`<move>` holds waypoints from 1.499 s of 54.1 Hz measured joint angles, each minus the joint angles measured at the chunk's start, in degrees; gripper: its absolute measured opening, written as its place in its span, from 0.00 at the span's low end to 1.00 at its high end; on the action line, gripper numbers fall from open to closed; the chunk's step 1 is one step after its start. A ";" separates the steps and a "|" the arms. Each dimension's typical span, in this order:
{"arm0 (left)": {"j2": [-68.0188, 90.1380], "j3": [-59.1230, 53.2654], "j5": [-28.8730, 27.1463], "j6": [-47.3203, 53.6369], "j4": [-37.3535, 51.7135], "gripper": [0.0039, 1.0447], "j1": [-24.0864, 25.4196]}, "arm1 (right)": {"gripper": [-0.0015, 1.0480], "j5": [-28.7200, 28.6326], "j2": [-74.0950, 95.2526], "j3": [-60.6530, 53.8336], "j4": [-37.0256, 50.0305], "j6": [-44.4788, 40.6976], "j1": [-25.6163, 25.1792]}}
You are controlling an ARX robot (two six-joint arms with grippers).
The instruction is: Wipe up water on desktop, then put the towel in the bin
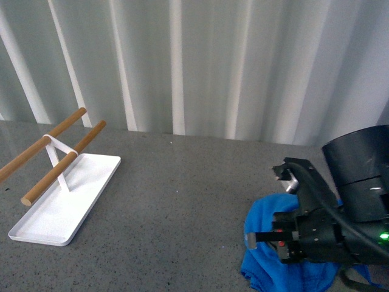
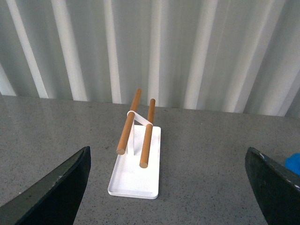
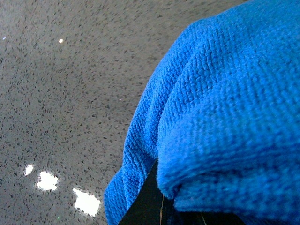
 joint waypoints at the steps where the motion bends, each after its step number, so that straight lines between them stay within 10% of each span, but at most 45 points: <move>1: 0.00 0.00 0.00 -0.02 0.00 0.93 0.00 | 0.03 0.26 0.94 0.46 0.09 -0.09 0.46; 54: 0.00 0.00 0.00 0.00 0.00 0.94 0.00 | 0.03 4.42 14.27 19.12 -2.64 -16.22 -7.02; 81: 0.00 0.00 0.00 -0.02 0.00 0.94 0.00 | 0.03 -6.47 19.02 29.18 -4.70 -18.43 2.38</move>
